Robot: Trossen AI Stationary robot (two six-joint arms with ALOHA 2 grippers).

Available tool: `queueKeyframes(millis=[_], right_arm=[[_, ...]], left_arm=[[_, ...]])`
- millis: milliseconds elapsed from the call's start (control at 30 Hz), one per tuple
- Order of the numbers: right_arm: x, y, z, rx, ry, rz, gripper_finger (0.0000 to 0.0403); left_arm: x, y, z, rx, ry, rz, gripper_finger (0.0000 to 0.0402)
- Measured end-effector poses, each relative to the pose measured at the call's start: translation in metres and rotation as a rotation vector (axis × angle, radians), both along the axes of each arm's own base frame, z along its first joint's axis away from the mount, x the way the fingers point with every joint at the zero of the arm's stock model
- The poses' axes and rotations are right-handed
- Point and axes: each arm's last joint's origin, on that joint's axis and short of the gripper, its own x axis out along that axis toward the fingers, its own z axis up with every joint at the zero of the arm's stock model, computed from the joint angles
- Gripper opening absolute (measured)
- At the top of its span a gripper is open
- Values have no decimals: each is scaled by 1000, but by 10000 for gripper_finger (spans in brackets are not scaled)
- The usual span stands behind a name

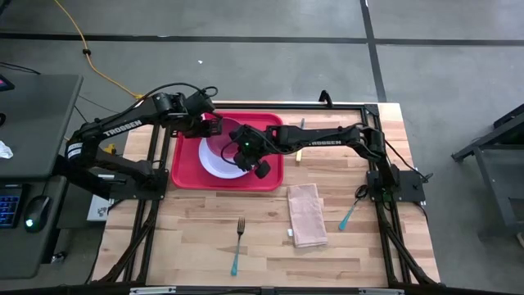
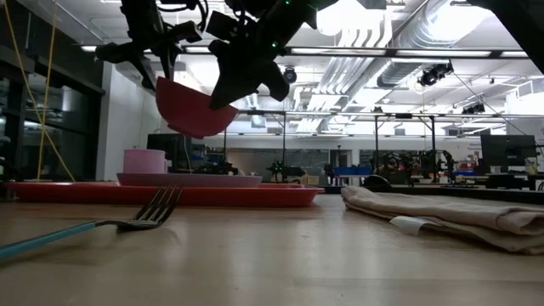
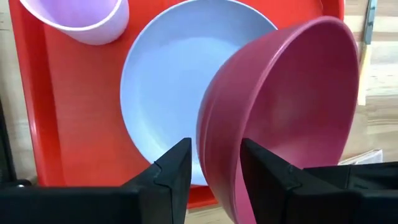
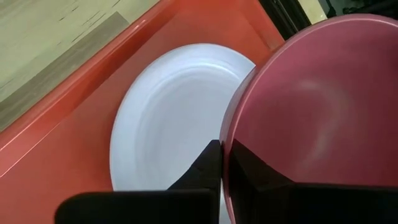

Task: Set up tray
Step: Put the pink bowl on the purple plate

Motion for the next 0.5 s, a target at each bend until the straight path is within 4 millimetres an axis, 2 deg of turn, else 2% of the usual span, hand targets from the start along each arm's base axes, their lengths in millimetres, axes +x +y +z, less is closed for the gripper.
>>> queueKeyframes(millis=[500], right_arm=[[1,4,1,0,-9,5,0]], left_arm=[[15,6,-16,-58,62,-1,164]])
